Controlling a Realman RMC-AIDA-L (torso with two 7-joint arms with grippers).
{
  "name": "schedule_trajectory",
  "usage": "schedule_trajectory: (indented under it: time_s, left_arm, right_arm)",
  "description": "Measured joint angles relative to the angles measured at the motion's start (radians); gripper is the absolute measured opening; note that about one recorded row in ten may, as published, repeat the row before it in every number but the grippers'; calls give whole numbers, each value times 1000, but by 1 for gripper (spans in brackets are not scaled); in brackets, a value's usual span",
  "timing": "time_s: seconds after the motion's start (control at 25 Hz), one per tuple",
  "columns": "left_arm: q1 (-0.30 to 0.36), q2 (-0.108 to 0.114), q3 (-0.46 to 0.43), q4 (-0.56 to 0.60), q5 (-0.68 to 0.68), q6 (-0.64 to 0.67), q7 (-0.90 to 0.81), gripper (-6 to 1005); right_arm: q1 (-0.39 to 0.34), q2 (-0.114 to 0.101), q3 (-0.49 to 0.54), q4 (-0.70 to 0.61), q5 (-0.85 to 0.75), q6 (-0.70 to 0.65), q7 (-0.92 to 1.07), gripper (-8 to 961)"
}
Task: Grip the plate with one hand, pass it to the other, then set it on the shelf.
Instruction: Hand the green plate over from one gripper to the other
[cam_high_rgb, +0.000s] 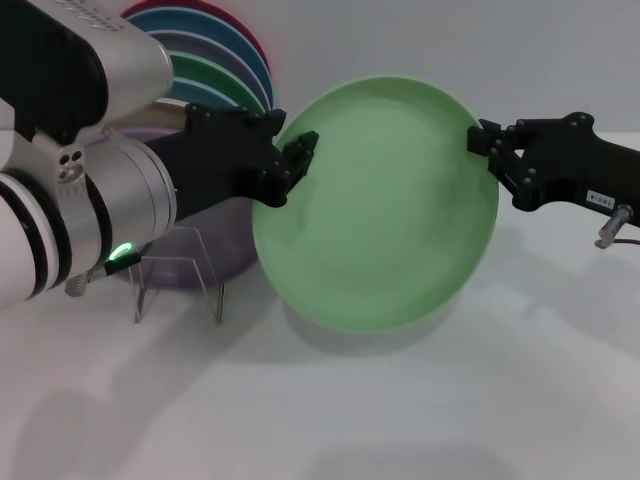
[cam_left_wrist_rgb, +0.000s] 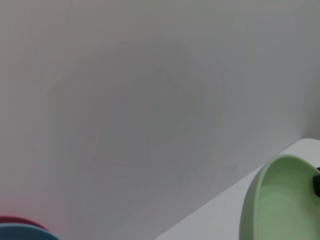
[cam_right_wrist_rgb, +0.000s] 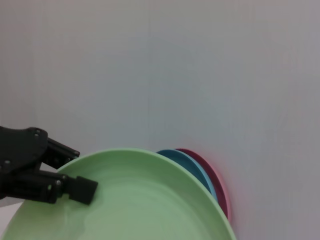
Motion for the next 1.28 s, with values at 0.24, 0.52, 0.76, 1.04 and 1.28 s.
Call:
schedule_trajectory:
  time_s: [0.24, 0.52, 0.76, 1.04, 1.28]
  left_arm:
    - [3, 1, 29, 7, 0, 53, 40, 335]
    - [13, 2, 60, 10, 0, 129, 83, 102]
    - [17, 2, 67, 10, 0, 156, 105, 58]
    - [51, 3, 92, 19, 0, 291, 188, 57]
    - [141, 8, 277, 98, 26, 789, 473, 57]
  right_arm:
    - [-1, 0, 1, -22, 22, 16, 4, 79]
    - [-1, -1, 46, -87, 116, 104, -52, 83]
    - [-2, -1, 89, -180, 226, 126, -105, 123]
    - [-11, 2, 247, -346, 397, 225, -146, 416]
    - [-6, 2, 415, -492, 483, 355, -187, 637]
